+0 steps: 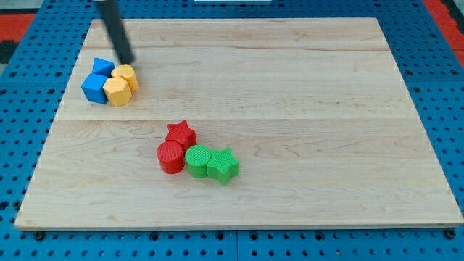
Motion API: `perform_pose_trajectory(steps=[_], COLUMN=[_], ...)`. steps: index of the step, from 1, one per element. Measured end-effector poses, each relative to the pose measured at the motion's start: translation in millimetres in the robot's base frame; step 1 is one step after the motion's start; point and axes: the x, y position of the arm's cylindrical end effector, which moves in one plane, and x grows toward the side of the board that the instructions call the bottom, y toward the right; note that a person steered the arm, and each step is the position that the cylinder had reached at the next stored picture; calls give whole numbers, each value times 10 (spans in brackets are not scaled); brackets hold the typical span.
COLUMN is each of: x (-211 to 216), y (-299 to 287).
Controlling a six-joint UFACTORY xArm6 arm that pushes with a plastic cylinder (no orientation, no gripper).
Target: Move the arm towards the center of the board
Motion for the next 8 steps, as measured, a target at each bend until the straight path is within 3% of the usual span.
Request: perform_pose_trajectory(steps=[1, 2, 7, 8], x=[-209, -315, -389, 30], y=[594, 819, 951, 1315])
